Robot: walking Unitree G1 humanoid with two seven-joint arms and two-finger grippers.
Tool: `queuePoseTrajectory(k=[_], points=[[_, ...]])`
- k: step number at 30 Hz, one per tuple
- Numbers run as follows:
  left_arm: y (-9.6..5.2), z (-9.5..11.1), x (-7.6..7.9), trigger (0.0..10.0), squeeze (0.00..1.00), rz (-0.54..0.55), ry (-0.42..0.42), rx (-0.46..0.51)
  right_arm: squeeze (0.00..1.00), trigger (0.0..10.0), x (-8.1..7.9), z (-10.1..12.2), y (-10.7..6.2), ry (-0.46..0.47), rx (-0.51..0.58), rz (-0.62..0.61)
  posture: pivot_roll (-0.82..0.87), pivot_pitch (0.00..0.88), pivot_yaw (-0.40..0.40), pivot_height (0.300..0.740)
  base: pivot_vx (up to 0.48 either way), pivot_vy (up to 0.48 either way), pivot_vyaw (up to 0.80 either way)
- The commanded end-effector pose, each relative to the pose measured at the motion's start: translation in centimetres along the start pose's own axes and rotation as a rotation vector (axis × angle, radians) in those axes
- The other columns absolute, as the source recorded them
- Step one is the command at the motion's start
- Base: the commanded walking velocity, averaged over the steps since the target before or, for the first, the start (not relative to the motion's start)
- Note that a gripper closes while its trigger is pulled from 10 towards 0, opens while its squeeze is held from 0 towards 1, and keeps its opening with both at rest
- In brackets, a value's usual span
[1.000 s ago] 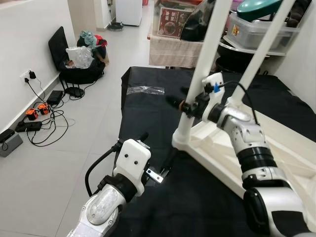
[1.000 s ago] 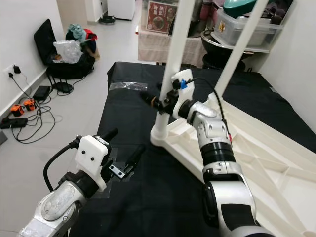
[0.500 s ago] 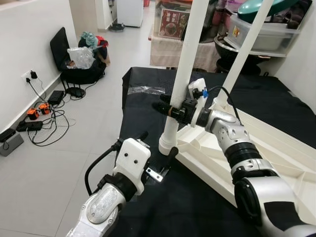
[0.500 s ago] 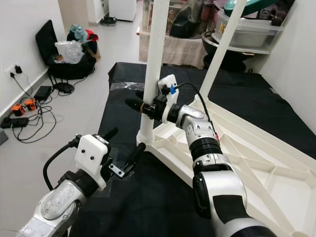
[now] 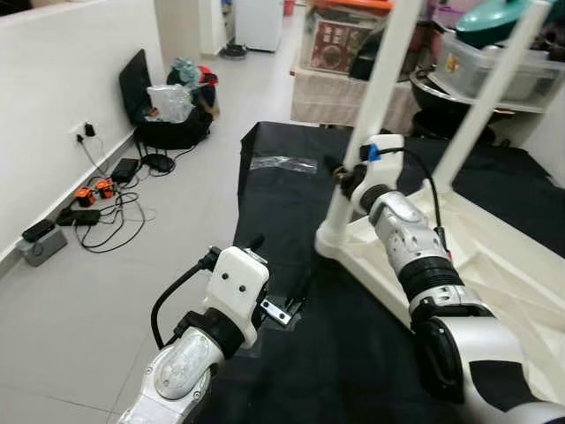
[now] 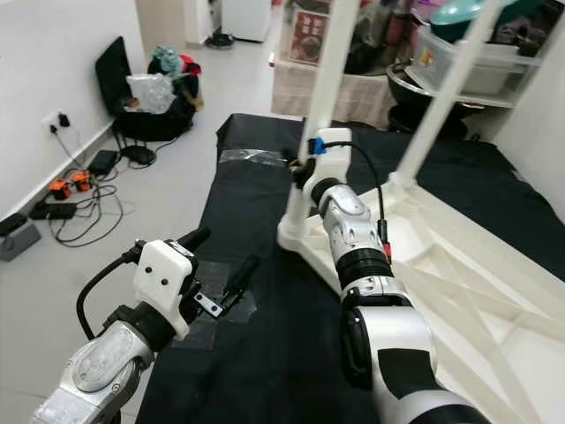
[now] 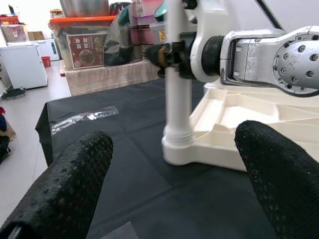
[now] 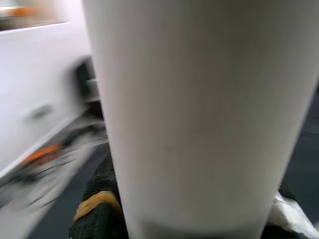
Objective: Building children table
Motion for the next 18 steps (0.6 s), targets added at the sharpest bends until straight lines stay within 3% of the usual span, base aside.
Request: queuePoseTrajectory(k=[1,6,9,10,11,13,14,18], points=[[0.2,-0.3,0.2,10.0,0.00,-0.008,-0.003,-0.009,0.00,0.0,2.5,-0.8,-0.8,0.014,-0.020,-0.242,0.09,0.000,-0.096,0.740,0.000,0.000,0.00],[0.2,-0.2,0.1,10.0,0.00,-0.002,-0.002,-0.007,0.00,0.0,2.5,-0.9,-1.6,0.054,-0.005,-0.369,0.09,0.000,-0.096,0.740,0.000,0.000,0.00],[0.1,-0.3,0.0,10.0,0.00,0.000,-0.002,-0.009,0.00,0.0,1.4,-1.1,-1.9,0.085,-0.013,-0.400,0.09,0.000,-0.099,0.740,0.000,0.000,0.00],[0.1,-0.3,0.0,10.0,0.00,0.001,-0.002,-0.011,0.00,0.0,0.3,-1.2,-1.8,0.110,-0.025,-0.369,0.09,0.000,-0.099,0.740,0.000,0.000,0.00],[0.1,-0.3,0.1,10.0,0.00,0.001,-0.002,-0.012,0.00,10.0,-0.4,-1.2,-1.7,0.126,-0.034,-0.354,0.09,0.000,-0.099,0.740,0.000,0.000,0.00],[0.1,-0.3,0.1,10.0,0.00,0.000,-0.002,-0.012,0.00,10.0,-1.2,-0.9,-1.5,0.122,-0.023,-0.301,0.08,0.000,-0.101,0.740,0.000,0.000,0.00],[0.1,-0.4,0.1,10.0,0.00,0.001,-0.002,-0.012,1.00,10.0,-1.8,0.0,-1.3,0.120,0.018,-0.253,0.08,0.000,-0.101,0.740,0.000,0.000,0.00],[0.1,-0.4,0.1,10.0,0.00,0.001,-0.002,-0.013,1.00,10.0,-2.2,2.5,-1.1,0.072,0.133,-0.191,0.08,0.000,-0.102,0.740,0.000,0.000,0.00]])
Point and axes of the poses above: a point about 5 cm out from each wrist's last joint towards the gripper, its own y axis pointing out of the wrist towards the gripper, its own z axis along the axis of the wrist's last joint, x = y × z, the point moved 2 cm from there along y, pointing out of the wrist towards the gripper, and after that the axes turned 1 degree about y, right-handed, at the moved point
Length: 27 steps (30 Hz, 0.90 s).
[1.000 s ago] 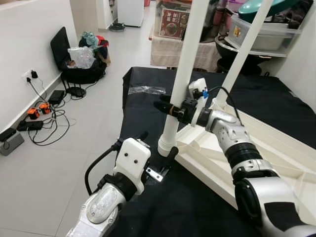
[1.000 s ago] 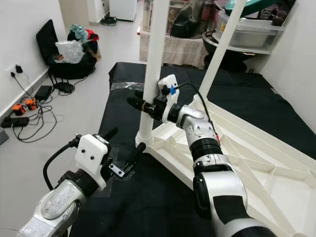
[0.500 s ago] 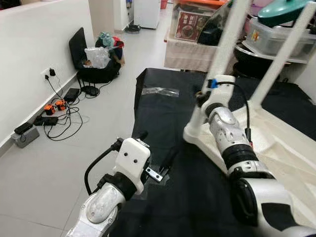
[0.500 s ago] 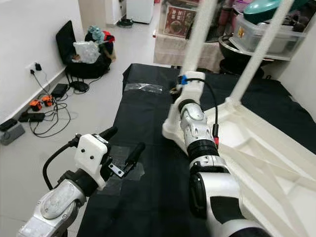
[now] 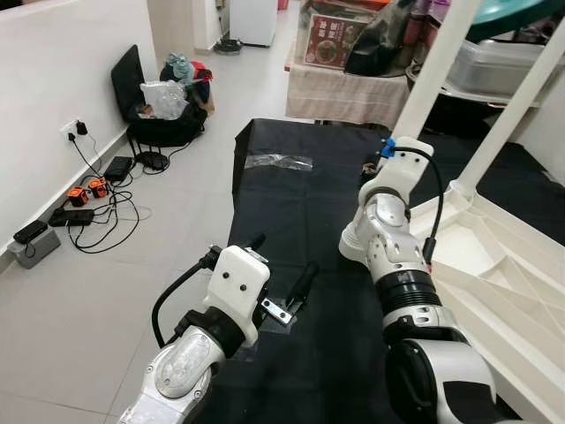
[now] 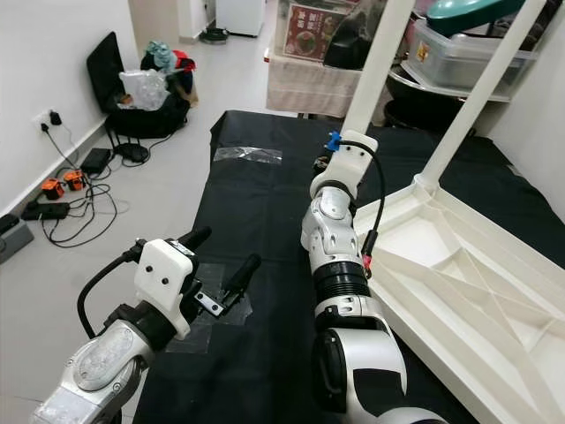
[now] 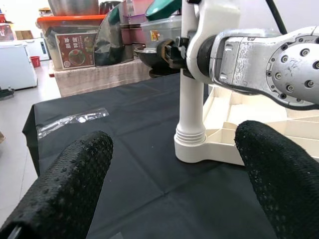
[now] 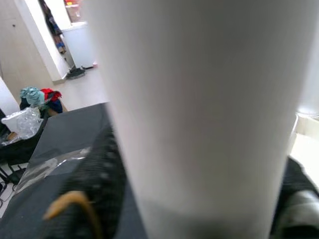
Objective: Building children table
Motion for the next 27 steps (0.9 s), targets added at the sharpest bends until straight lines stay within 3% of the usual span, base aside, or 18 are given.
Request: queuePoseTrajectory(k=[1,2,3,4,6,9,11,12,13,14,16,17,20,23,24,25,26,27], points=[[0.0,-0.4,0.0,10.0,0.00,0.002,-0.003,-0.017,1.00,10.0,-0.6,1.9,0.2,-0.006,0.081,0.042,0.08,0.000,-0.102,0.740,0.000,0.000,0.00],[0.0,-0.4,0.0,10.0,0.00,0.002,-0.004,-0.017,0.00,10.0,-0.6,2.8,0.3,-0.038,0.120,0.065,0.08,0.000,-0.102,0.740,0.000,0.000,0.00],[0.0,-0.4,0.0,10.0,0.00,0.002,-0.004,-0.017,0.00,10.0,-0.6,2.8,0.3,-0.038,0.120,0.065,0.08,0.000,-0.102,0.740,0.000,0.000,0.00],[0.0,-0.5,0.0,10.0,0.00,0.002,-0.004,-0.017,0.00,10.0,-1.0,3.5,0.5,-0.036,0.129,0.144,0.08,0.000,-0.098,0.740,0.000,0.000,0.00],[0.1,-0.5,0.0,10.0,0.00,0.003,-0.005,-0.017,0.00,10.0,-2.0,3.0,1.0,0.082,-0.009,0.404,0.08,0.000,-0.098,0.740,0.000,0.000,0.00],[0.1,-0.5,0.1,10.0,0.00,0.003,-0.005,-0.016,0.00,10.0,-2.1,2.6,0.9,0.119,-0.063,0.504,0.07,0.000,-0.096,0.740,0.000,0.000,0.00],[0.2,-0.5,0.1,10.0,0.00,0.000,-0.008,-0.014,0.00,10.0,-1.9,1.2,-0.7,0.057,-0.133,0.851,0.07,0.000,-0.097,0.740,0.000,0.000,0.00],[0.2,-0.5,0.1,10.0,0.00,0.000,-0.008,-0.014,0.00,10.0,-1.9,1.2,-0.7,0.057,-0.133,0.851,0.07,0.000,-0.097,0.740,0.000,0.000,0.00],[0.2,-0.5,0.2,10.0,0.00,-0.004,-0.002,-0.011,0.00,10.0,-1.6,0.3,-1.7,0.025,-0.167,1.000,0.08,0.000,-0.097,0.740,0.000,0.000,0.00],[0.2,-0.5,0.2,10.0,0.00,-0.004,-0.002,-0.011,0.00,10.0,-1.6,0.3,-1.7,0.025,-0.167,1.000,0.08,0.000,-0.097,0.740,0.000,0.000,0.00],[0.3,-0.4,0.3,10.0,0.00,-0.008,-0.001,-0.006,0.00,10.0,-1.0,-1.0,-3.1,0.031,-0.222,1.189,0.08,0.000,-0.101,0.740,0.000,0.000,0.00],[0.3,-0.4,0.3,10.0,0.00,-0.008,-0.001,-0.006,0.00,10.0,-1.0,-1.0,-3.1,0.031,-0.222,1.189,0.08,0.000,-0.101,0.740,0.000,0.000,0.00],[0.3,-0.3,0.4,10.0,0.00,-0.006,0.001,-0.003,0.00,10.0,-1.5,-2.0,-4.2,0.059,-0.284,1.349,0.09,0.000,-0.106,0.740,0.000,0.000,0.00],[0.2,-0.3,0.3,10.0,0.00,-0.005,0.004,-0.003,0.00,10.0,-2.1,-2.1,-4.1,0.059,-0.294,1.370,0.09,0.000,-0.106,0.740,0.000,0.000,0.00],[0.2,-0.3,0.3,10.0,0.00,-0.003,0.004,-0.003,0.00,3.7,-2.4,-2.1,-4.0,0.056,-0.292,1.351,0.09,0.000,-0.106,0.740,0.000,0.000,0.00],[0.2,-0.3,0.3,10.0,0.00,-0.002,0.003,-0.003,0.00,3.7,-2.6,-2.1,-3.9,0.054,-0.290,1.341,0.09,0.000,-0.106,0.740,0.000,0.000,0.00],[0.2,-0.3,0.3,10.0,0.00,-0.002,0.004,-0.003,0.00,0.0,-2.7,-2.2,-3.9,0.053,-0.291,1.340,0.09,0.000,-0.106,0.740,0.000,0.000,0.00],[0.2,-0.3,0.3,10.0,0.00,-0.002,0.004,-0.003,0.00,0.0,-2.7,-2.2,-3.9,0.053,-0.291,1.340,0.09,0.000,-0.106,0.740,0.000,0.000,0.00]])
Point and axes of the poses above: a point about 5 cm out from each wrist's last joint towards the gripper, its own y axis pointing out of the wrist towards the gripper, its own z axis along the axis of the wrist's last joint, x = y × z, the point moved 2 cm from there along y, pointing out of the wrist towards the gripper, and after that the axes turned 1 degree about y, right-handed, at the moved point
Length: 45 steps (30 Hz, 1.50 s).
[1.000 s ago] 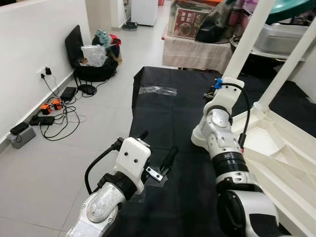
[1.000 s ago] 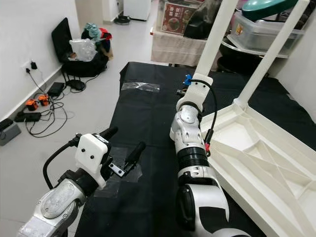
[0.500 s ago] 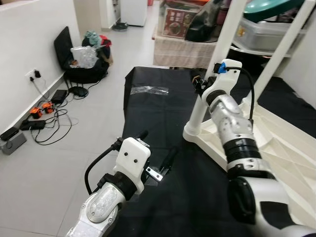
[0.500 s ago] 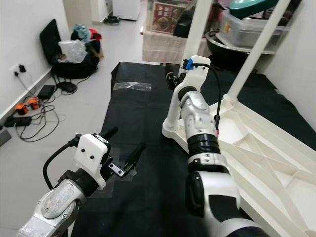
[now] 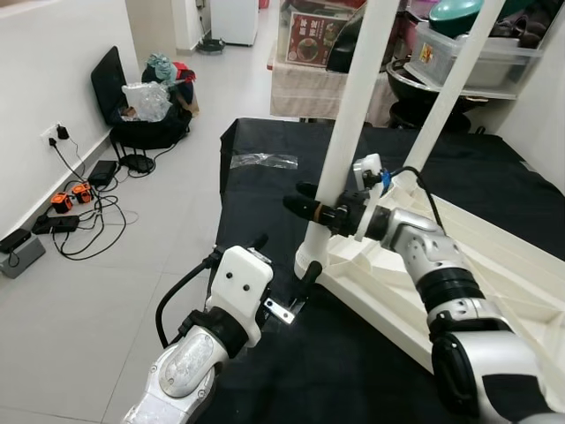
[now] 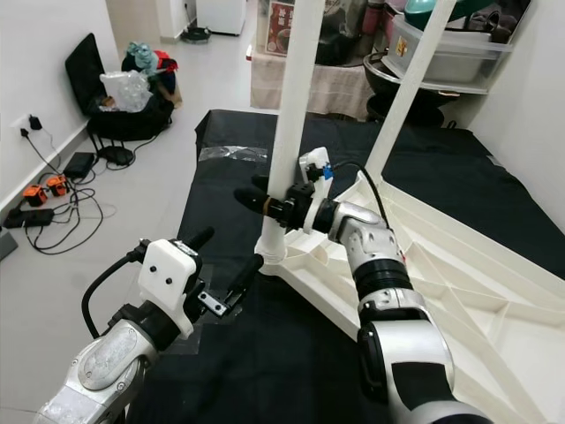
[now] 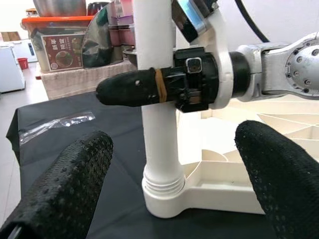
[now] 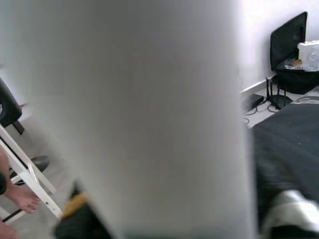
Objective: Building children table
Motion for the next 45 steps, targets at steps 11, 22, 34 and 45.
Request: queuePoseTrajectory(k=[11,22,34,45], points=[[-0.1,-0.3,0.1,10.0,0.00,0.000,0.010,-0.006,0.00,0.0,3.0,0.4,-0.2,-0.033,0.034,-0.419,0.10,0.000,-0.112,0.740,0.000,0.000,0.00],[0.0,-0.4,0.2,10.0,0.00,-0.009,0.009,-0.006,0.00,0.0,6.1,1.1,-6.1,-0.113,0.137,-1.352,0.09,0.000,-0.099,0.740,0.000,0.000,0.00],[-0.1,-0.4,0.1,10.0,0.00,-0.004,0.012,-0.010,1.00,10.0,2.4,0.8,0.2,-0.028,0.227,-1.135,0.09,0.000,-0.106,0.740,0.000,0.000,0.00],[0.0,-0.4,0.1,10.0,0.00,-0.004,0.011,-0.010,0.00,10.0,0.9,3.0,2.3,-0.032,0.177,-0.627,0.08,0.000,-0.104,0.740,0.000,0.000,0.00]])
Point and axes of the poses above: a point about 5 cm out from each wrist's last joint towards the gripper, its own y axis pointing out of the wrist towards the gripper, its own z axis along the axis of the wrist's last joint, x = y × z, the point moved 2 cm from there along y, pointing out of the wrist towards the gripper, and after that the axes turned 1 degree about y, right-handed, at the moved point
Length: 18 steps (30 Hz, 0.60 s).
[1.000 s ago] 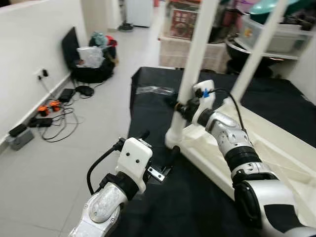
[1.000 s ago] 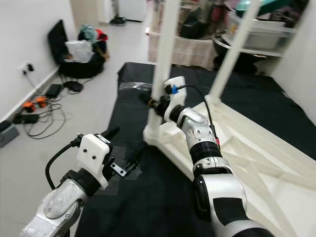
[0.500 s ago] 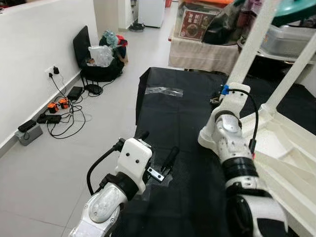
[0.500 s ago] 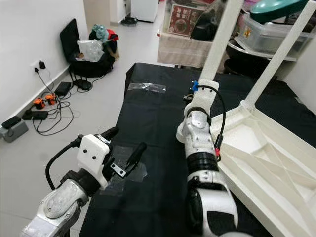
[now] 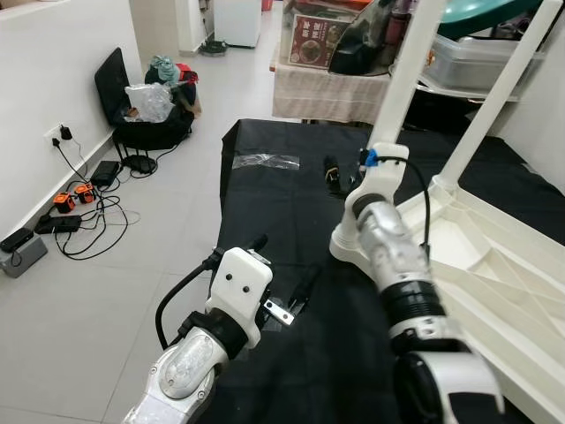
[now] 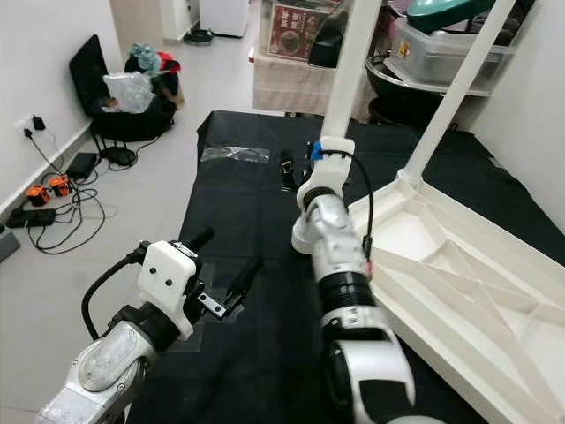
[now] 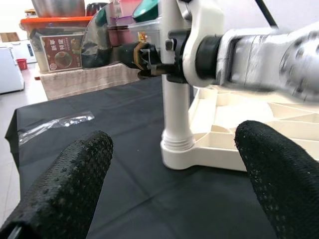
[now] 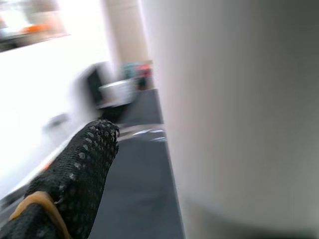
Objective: Building children table
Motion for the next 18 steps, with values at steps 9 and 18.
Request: queuePoseTrajectory(k=[9,18], points=[[0.2,-0.2,0.1,10.0,0.00,0.000,0.012,-0.004,0.00,10.0,-3.7,-0.1,-3.0,0.018,-0.104,0.807,0.09,0.000,-0.112,0.740,0.000,0.000,0.00],[0.1,-0.1,-0.1,10.0,0.00,0.007,0.018,-0.002,0.00,0.0,-3.8,-1.3,-1.5,0.083,-0.136,0.805,0.10,0.000,-0.116,0.740,0.000,0.000,0.00]])
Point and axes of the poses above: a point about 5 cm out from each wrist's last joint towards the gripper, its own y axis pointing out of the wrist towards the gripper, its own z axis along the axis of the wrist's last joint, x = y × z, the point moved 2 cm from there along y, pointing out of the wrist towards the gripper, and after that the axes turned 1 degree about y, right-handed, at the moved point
